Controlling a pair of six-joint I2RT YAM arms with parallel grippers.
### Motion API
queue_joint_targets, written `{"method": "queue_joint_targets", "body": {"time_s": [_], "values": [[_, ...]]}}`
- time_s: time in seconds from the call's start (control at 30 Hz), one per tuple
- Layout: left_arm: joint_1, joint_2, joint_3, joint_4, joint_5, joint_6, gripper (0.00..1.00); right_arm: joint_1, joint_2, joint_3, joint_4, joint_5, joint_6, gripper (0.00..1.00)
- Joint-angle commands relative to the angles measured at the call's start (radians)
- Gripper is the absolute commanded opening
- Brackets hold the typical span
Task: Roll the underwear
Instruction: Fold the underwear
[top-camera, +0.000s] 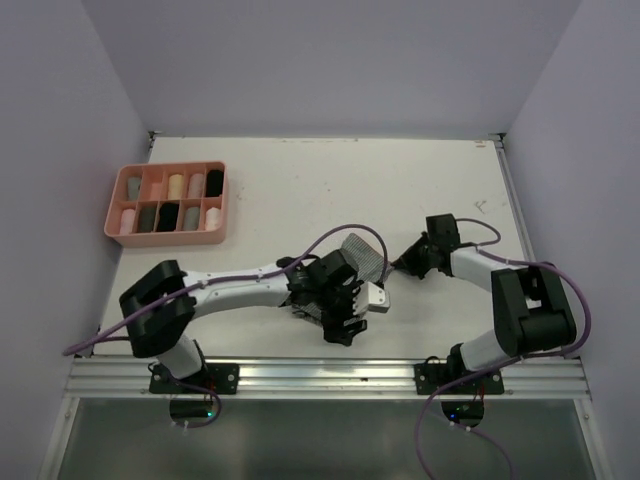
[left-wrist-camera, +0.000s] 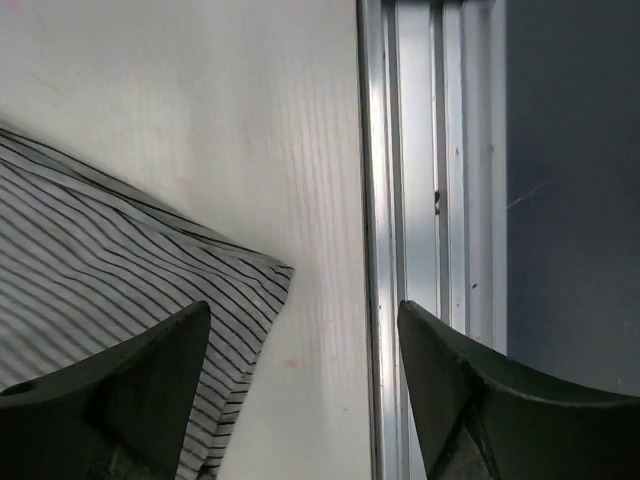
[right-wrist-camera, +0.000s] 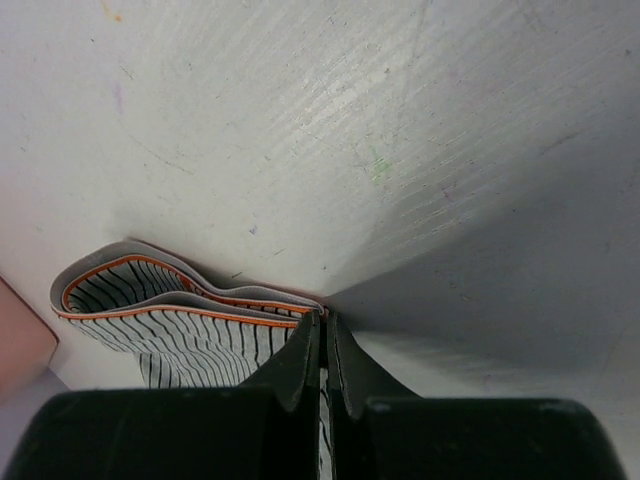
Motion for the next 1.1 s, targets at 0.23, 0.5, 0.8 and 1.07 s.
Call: {"method": "queue_joint_targets", "body": {"time_s": [0.23, 0.5, 0.8, 1.07], "values": [[0.281, -0.293, 0.037, -0.065, 0.021, -0.061, 0.73, -0.007, 0.052, 0.039, -0.001, -0.018, -0.081, 0.12], [0.713, -0.147, 0.011, -0.142, 0.194, -0.035, 0.59, -0.01, -0.01, 0.232, -0.188, 0.021, -0.239, 0.5], [0.748, 0.077, -0.018, -0.11, 0.392, -0.095, 0.55, 0.039, -0.048, 0.269, -0.195, -0.214, -0.261, 0.3], [0.791, 0.014, -0.112, -0.046, 0.418, -0.11, 0.52, 0.218, -0.01, 0.162, -0.064, -0.311, -0.156, 0.25]]}}
